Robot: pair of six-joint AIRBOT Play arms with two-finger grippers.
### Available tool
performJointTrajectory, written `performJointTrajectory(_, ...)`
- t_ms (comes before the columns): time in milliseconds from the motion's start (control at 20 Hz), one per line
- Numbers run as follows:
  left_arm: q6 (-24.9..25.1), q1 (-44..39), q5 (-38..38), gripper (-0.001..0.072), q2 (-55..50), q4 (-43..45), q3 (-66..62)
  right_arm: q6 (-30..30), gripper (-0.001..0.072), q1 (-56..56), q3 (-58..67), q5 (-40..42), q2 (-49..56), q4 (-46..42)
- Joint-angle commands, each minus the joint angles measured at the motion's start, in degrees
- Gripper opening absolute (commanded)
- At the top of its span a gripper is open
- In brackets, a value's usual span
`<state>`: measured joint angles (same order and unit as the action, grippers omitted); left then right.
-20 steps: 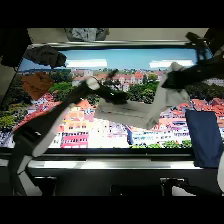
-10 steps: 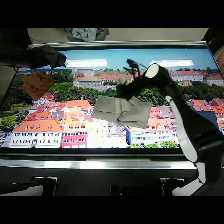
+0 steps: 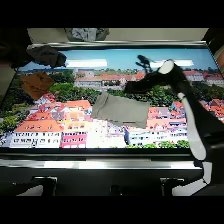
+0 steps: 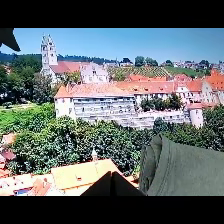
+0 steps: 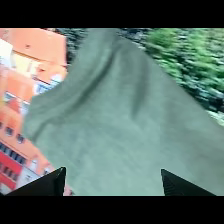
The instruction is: Fold the shirts.
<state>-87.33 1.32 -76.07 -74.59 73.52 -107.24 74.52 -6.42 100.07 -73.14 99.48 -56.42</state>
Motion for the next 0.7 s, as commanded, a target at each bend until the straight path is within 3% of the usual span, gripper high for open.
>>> performJointTrajectory(0, 1.4, -0.04, 0.04, 0.003, -0.15, 0.02, 2.47, -0.13, 0.069, 10.78, -1.07, -15.02, -3.54, -18.6)
performJointTrajectory(100, 1.7, -0.02, 0.02, 0.0031, -0.22, 0.02, 2.97, -0.17, 0.0689, 13.73, -8.39, -18.05, -3.78, -19.74)
performJointTrajectory(350, 1.9, -0.04, 0.2, 0.0031, -0.33, 0.02, 2.95, -4.04, 0.0702, 13.29, -30.56, 7.06, -3.76, 10.27)
performJointTrajectory(500, 1.9, -0.04, 0.22, 0.0031, -0.33, 0.02, 2.95, -5.16, 0.0681, 13.29, -33.81, 10.91, -3.13, 13.84)
performJointTrajectory(550, 1.9, -0.04, 0.22, 0.0031, -0.33, 0.02, 2.95, -5.14, 0.0652, 13.29, -33.9, 9.9, -2.64, 14.49)
performJointTrajectory(600, 1.9, -0.04, 0.22, 0.0031, -0.33, 0.02, 2.95, -5.14, 0.0568, 13.29, -33.9, 8.94, -2.27, 14.73)
performJointTrajectory(650, 1.9, -0.04, 0.22, 0.0031, -0.33, 0.02, 2.95, -5.25, 0.0355, 13.29, -33.9, 8.37, -2.21, 14.93)
